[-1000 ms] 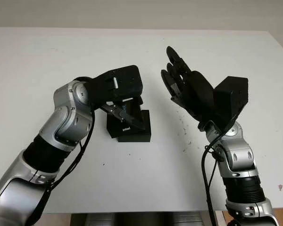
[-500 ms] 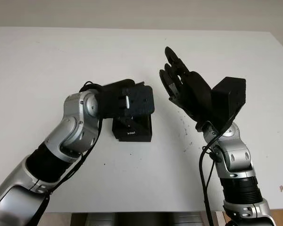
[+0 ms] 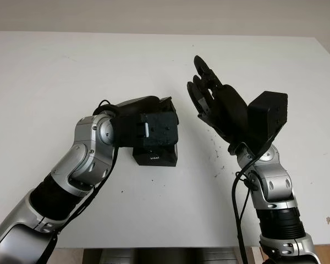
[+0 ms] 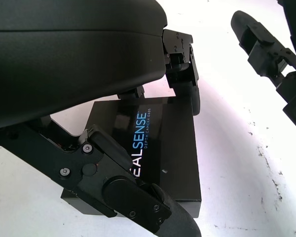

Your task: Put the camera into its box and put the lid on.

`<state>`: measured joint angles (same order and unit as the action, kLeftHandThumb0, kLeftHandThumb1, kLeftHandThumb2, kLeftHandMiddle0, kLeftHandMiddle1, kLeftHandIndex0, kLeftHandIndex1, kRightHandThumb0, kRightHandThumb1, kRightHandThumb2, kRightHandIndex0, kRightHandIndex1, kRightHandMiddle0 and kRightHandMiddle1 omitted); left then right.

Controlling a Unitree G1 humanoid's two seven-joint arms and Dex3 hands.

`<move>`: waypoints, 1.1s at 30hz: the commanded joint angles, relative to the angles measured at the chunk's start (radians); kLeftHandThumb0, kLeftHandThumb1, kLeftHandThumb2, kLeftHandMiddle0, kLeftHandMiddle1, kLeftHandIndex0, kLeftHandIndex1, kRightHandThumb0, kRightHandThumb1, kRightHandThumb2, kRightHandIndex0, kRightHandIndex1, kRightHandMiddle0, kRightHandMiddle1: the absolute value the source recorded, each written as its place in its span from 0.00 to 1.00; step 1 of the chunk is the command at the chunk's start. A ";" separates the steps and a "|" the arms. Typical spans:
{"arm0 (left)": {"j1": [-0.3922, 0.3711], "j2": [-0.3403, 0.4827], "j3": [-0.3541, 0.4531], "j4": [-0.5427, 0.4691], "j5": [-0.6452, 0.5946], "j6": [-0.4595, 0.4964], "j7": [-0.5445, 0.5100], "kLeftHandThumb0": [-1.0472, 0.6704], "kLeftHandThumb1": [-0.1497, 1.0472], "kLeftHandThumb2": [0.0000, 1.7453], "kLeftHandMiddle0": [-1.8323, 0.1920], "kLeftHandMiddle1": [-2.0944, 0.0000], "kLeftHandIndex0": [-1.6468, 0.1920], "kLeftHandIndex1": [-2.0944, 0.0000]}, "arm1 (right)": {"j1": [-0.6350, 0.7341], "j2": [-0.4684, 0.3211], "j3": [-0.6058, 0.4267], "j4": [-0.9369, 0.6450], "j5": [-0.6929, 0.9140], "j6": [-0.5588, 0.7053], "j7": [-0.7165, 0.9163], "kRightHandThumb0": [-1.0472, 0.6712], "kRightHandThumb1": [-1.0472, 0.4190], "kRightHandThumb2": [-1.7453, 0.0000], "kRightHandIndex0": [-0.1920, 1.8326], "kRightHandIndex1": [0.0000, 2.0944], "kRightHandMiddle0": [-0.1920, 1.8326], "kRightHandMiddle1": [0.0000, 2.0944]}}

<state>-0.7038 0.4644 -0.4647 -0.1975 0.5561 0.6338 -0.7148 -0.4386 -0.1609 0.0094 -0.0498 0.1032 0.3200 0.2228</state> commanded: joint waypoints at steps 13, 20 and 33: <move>0.020 -0.031 -0.069 0.033 0.040 -0.051 -0.002 0.33 1.00 0.16 0.88 0.03 0.93 0.06 | 0.017 0.013 -0.006 -0.010 0.006 -0.018 -0.004 0.19 0.00 0.74 0.04 0.03 0.06 0.03; -0.027 0.028 -0.178 0.035 0.209 -0.154 -0.131 0.18 1.00 0.31 1.00 0.95 1.00 0.95 | 0.023 0.014 -0.001 -0.026 0.003 -0.009 -0.009 0.20 0.00 0.73 0.04 0.03 0.06 0.03; 0.013 0.005 -0.163 0.056 0.297 -0.271 -0.142 0.16 1.00 0.34 1.00 1.00 1.00 1.00 | 0.029 0.017 -0.004 -0.022 0.006 -0.022 -0.006 0.19 0.00 0.73 0.04 0.03 0.06 0.03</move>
<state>-0.7301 0.4898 -0.6003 -0.1618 0.8506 0.3747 -0.8467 -0.4138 -0.1475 0.0111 -0.0554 0.1018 0.3105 0.2154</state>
